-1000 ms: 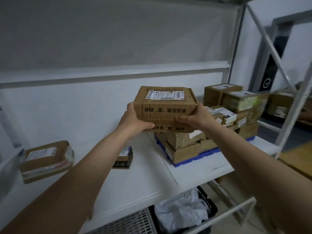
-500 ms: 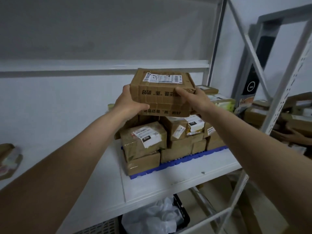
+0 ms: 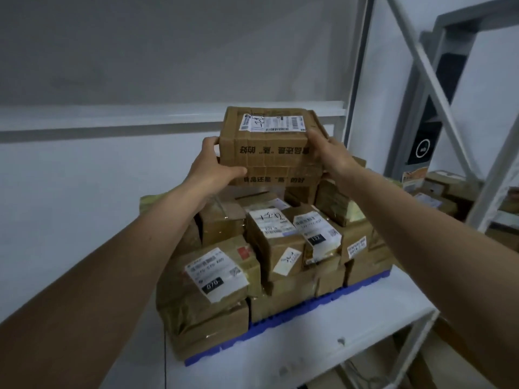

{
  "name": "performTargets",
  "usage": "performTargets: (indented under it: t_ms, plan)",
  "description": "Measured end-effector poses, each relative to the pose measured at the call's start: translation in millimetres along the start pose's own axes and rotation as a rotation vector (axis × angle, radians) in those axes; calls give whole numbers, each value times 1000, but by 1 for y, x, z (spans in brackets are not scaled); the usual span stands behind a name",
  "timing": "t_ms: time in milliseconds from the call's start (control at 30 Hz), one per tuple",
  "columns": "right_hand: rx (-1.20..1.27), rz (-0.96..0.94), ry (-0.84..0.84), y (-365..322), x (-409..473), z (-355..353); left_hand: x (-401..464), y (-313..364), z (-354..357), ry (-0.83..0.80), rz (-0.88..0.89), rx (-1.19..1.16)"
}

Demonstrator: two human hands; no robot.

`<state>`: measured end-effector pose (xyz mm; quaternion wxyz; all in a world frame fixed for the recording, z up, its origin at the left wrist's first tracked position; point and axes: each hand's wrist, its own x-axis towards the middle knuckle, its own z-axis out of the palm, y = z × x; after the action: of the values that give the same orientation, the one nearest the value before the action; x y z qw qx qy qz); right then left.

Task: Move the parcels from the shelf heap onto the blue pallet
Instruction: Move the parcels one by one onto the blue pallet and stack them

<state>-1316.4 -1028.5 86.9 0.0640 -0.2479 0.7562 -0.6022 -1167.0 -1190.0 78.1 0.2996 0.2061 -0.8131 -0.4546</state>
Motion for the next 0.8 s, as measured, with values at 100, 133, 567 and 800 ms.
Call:
performTargets:
  t_ms: [100,133,567,800]
  plan:
    - [-12,12,28,2,33,-1,29,-7,8,-32,-8,10]
    - [-18,23,32,6,43,0,38,-11,11,-41,-11,11]
    - [-165,64,-97,24,119,25,83,-50,42,105,-198,-16]
    - [-179,126,-196,33,127,30,90,-46,53,240,-199,-138]
